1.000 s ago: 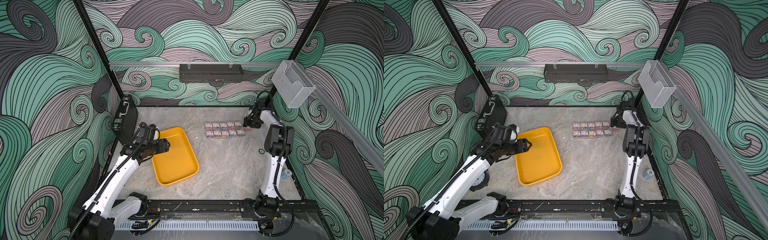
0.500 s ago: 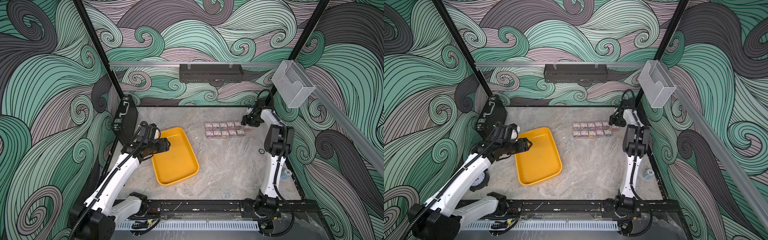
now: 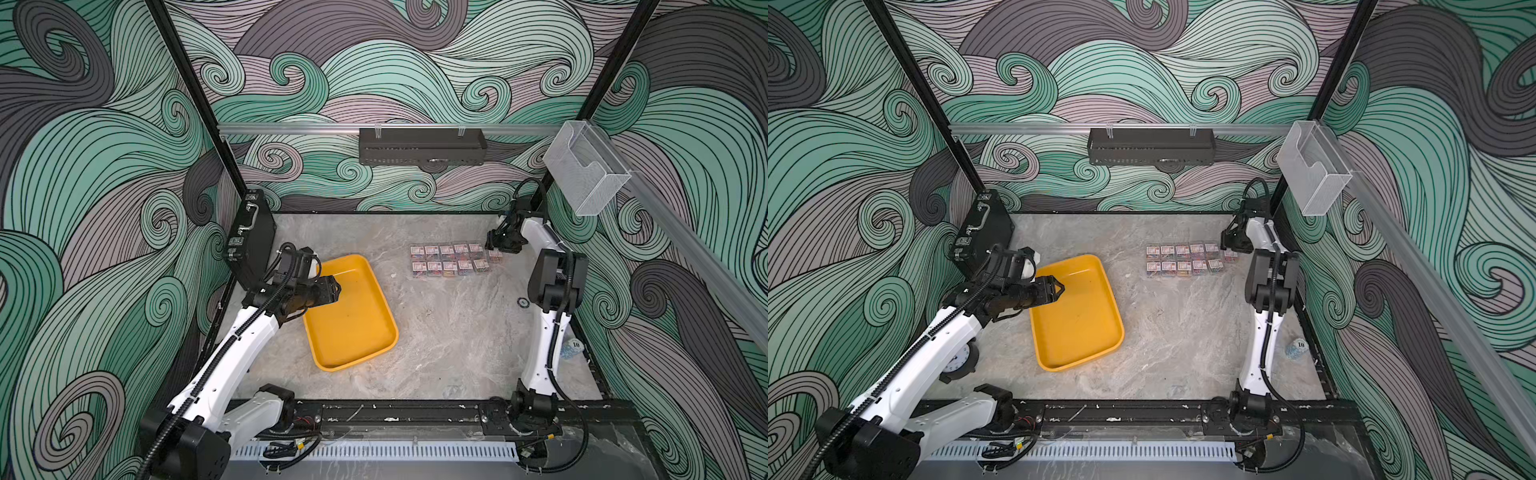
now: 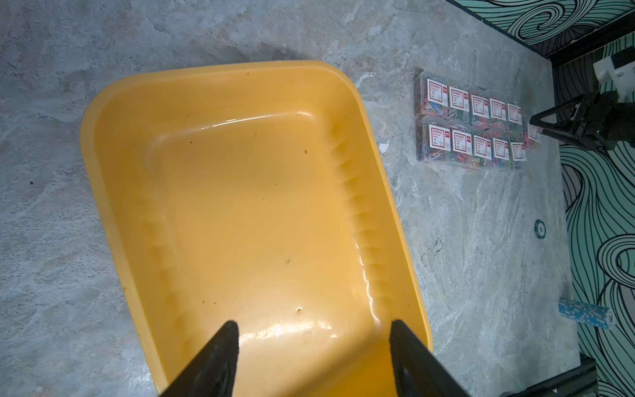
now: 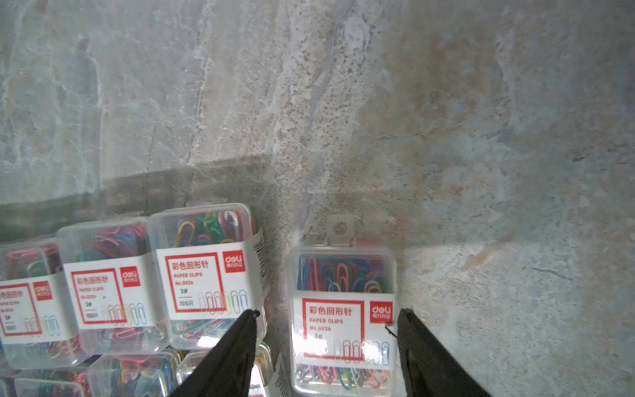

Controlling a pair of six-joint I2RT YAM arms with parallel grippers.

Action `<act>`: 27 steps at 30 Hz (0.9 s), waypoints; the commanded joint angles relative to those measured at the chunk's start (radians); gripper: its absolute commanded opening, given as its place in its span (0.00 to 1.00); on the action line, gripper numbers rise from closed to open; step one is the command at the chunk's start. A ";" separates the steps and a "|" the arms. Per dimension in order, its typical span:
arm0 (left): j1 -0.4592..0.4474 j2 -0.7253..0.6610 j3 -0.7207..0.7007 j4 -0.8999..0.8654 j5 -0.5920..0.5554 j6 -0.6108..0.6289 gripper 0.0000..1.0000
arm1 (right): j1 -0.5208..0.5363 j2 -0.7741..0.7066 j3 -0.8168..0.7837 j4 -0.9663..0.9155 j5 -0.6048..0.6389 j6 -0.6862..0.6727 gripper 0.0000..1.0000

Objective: Take the paper clips out of the storage box
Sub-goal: Place the boxed paper clips at the center of the board.

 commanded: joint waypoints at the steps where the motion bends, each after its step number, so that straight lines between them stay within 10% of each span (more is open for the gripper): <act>1: -0.008 0.002 0.030 -0.021 -0.005 0.013 0.68 | -0.007 0.026 0.033 -0.030 0.026 0.013 0.64; 27: -0.008 0.004 0.028 -0.020 -0.008 0.016 0.68 | -0.007 0.087 0.101 -0.102 0.047 -0.050 0.52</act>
